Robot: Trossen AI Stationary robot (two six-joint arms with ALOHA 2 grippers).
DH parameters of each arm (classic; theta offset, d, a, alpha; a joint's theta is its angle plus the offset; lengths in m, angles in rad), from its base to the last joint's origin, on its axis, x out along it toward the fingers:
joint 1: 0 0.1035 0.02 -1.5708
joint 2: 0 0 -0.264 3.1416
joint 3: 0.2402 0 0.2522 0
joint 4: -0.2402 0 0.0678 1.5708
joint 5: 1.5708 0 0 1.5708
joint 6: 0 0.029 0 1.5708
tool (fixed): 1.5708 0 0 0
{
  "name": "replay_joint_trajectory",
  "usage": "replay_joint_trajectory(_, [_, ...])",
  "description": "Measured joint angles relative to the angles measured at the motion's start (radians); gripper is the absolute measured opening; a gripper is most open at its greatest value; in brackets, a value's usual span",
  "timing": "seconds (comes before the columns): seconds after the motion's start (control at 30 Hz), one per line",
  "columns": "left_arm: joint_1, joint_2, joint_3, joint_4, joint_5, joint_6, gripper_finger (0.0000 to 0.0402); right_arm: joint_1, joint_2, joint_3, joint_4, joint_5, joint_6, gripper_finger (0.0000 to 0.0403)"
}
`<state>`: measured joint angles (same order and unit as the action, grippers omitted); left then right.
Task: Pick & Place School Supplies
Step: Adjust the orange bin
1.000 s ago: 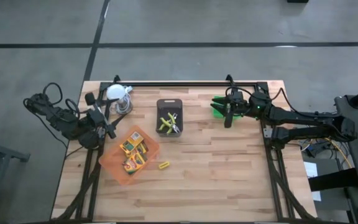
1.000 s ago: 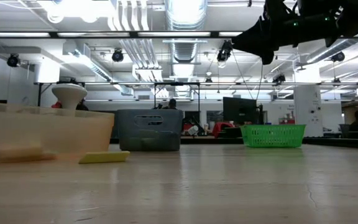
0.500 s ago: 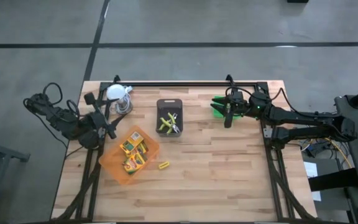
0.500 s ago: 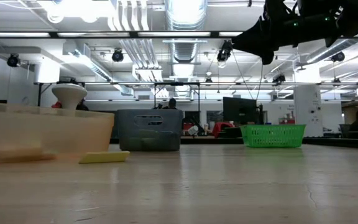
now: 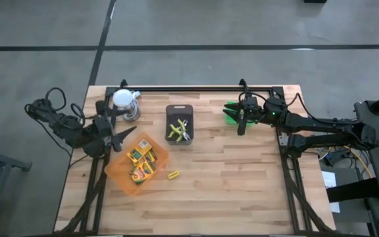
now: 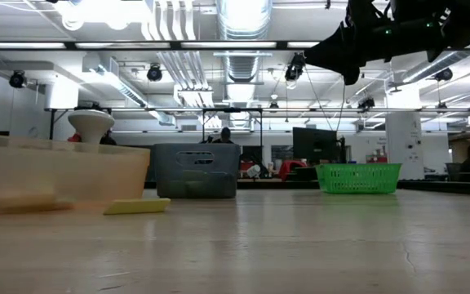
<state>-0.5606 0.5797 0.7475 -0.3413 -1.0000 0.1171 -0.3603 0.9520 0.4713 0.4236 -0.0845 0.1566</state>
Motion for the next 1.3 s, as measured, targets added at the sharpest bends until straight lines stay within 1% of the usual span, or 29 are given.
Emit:
replay_joint_trajectory(0.1, [0.0, -0.001, 0.0, 0.007, 0.054, -0.098, 0.0305, 0.0, 0.0, 0.0, 0.0, 0.0, 0.0, 0.0109])
replay_joint_trajectory(0.2, [0.0, 0.003, 0.0, 0.019, 0.055, -0.184, 0.0305, 0.0, 0.001, 0.0, 0.0, 0.0, 0.0, 0.0113])
replay_joint_trajectory(0.37, [0.0, 0.076, 0.0, 0.019, -0.003, -0.333, 0.0305, 0.0, 0.001, 0.0, 0.0, -0.001, 0.0, 0.0117])
replay_joint_trajectory(0.47, [0.0, 0.15, 0.0, 0.021, -0.048, -0.362, 0.0305, 0.0, 0.001, 0.0, 0.0, -0.001, 0.0, 0.0118])
replay_joint_trajectory(0.6, [0.0, 0.243, 0.021, 0.028, -0.078, -0.434, 0.0305, 0.0, 0.001, 0.0, 0.0, -0.002, 0.0, 0.0116])
replay_joint_trajectory(0.7, [0.0, 0.308, 0.039, 0.017, -0.083, -0.456, 0.0305, 0.0, 0.001, 0.0, 0.0, -0.002, 0.0, 0.0112])
replay_joint_trajectory(0.77, [0.0, 0.335, 0.063, 0.026, -0.122, -0.455, 0.0305, -0.001, 0.001, 0.0, 0.0, -0.002, 0.0, 0.0109])
replay_joint_trajectory(0.83, [0.0, 0.356, 0.074, -0.029, -0.135, -0.475, 0.0305, -0.001, 0.001, 0.0, -0.001, -0.002, 0.0, 0.0106])
replay_joint_trajectory(0.93, [0.0, 0.381, 0.092, -0.1, -0.118, -0.549, 0.0305, -0.001, 0.001, 0.0, -0.002, -0.002, 0.0, 0.0102])
replay_joint_trajectory(1.07, [0.002, 0.369, 0.108, -0.176, -0.124, -0.578, 0.0305, -0.001, 0.001, 0.0, -0.002, -0.002, 0.0, 0.0098])
replay_joint_trajectory(1.13, [0.005, 0.357, 0.11, -0.261, -0.096, -0.568, 0.0305, 0.0, 0.001, 0.0, -0.001, -0.002, 0.0, 0.0098])
replay_joint_trajectory(1.23, [0.012, 0.331, 0.125, -0.354, 0.038, -0.549, 0.0305, 0.0, 0.001, 0.0, -0.001, -0.002, 0.0, 0.01])
replay_joint_trajectory(1.3, [0.026, 0.314, 0.127, -0.407, 0.124, -0.638, 0.0305, 0.0, 0.001, 0.0, -0.001, -0.002, 0.0, 0.0102])
